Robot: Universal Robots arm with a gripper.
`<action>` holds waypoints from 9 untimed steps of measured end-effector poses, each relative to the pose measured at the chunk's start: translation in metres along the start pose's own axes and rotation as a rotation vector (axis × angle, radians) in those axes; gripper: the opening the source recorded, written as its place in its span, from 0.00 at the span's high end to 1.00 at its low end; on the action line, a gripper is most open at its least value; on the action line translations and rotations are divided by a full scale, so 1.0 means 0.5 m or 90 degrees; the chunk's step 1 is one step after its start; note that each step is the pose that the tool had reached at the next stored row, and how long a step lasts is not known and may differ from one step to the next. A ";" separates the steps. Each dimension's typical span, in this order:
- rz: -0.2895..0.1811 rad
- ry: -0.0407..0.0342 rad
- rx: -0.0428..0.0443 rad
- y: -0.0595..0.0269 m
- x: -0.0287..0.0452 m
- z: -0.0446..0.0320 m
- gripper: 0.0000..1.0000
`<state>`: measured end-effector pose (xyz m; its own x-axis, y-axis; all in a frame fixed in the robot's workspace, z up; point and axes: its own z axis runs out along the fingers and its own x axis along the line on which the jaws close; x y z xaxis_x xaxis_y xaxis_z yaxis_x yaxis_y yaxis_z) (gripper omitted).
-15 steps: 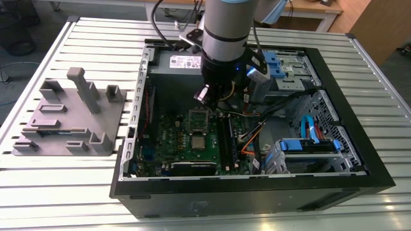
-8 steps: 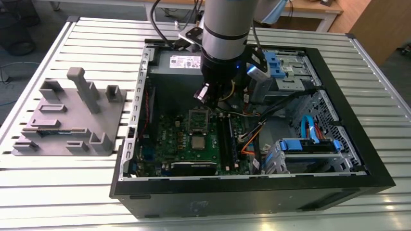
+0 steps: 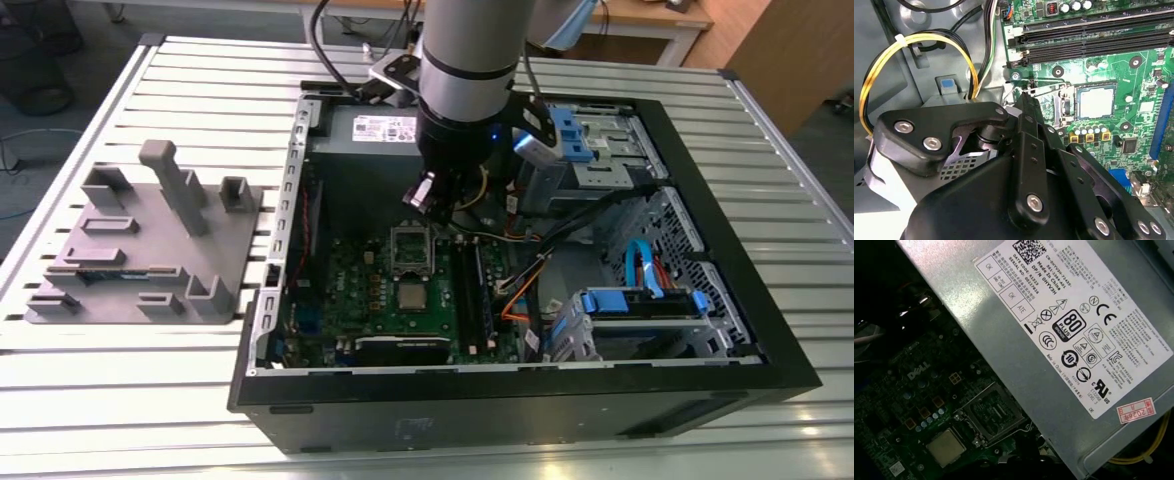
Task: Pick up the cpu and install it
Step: 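Close the cpu cover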
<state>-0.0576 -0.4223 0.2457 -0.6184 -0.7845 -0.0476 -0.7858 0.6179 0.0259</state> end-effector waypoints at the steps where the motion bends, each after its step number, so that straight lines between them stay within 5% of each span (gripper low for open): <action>1: -0.001 -0.0001 0.0000 0.000 0.000 0.000 0.89; 9: 0.002 -0.0002 0.0002 -0.004 -0.002 0.011 0.89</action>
<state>-0.0554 -0.4223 0.2404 -0.6203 -0.7829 -0.0479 -0.7843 0.6199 0.0257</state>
